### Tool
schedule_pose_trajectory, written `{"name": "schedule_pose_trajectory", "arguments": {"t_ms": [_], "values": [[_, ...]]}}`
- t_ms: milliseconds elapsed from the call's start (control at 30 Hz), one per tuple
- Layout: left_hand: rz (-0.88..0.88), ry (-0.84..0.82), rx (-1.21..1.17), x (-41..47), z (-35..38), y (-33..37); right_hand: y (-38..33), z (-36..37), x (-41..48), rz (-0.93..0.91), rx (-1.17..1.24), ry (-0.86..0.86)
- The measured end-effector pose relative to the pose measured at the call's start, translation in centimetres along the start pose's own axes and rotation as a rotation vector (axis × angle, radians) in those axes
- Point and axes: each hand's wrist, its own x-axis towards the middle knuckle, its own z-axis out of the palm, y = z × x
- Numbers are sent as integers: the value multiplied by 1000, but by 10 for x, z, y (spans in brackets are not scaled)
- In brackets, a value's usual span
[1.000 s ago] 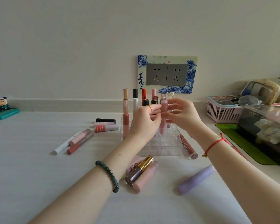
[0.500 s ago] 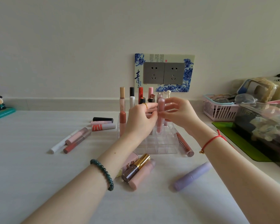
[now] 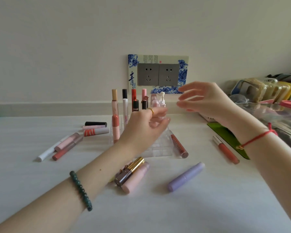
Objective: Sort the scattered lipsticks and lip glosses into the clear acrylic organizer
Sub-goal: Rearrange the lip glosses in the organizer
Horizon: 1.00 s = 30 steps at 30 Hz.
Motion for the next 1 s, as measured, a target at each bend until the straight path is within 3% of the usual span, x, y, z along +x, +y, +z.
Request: {"name": "schedule_pose_trajectory", "arguments": {"t_ms": [233, 567, 1000], "values": [[9, -279, 179, -23, 7, 0, 32, -19, -27, 72, -188, -71], [84, -324, 631, -11, 56, -12, 81, 43, 6, 115, -203, -198], [73, -332, 684, -10, 73, -26, 110, 73, 20, 171, -252, -260]]}}
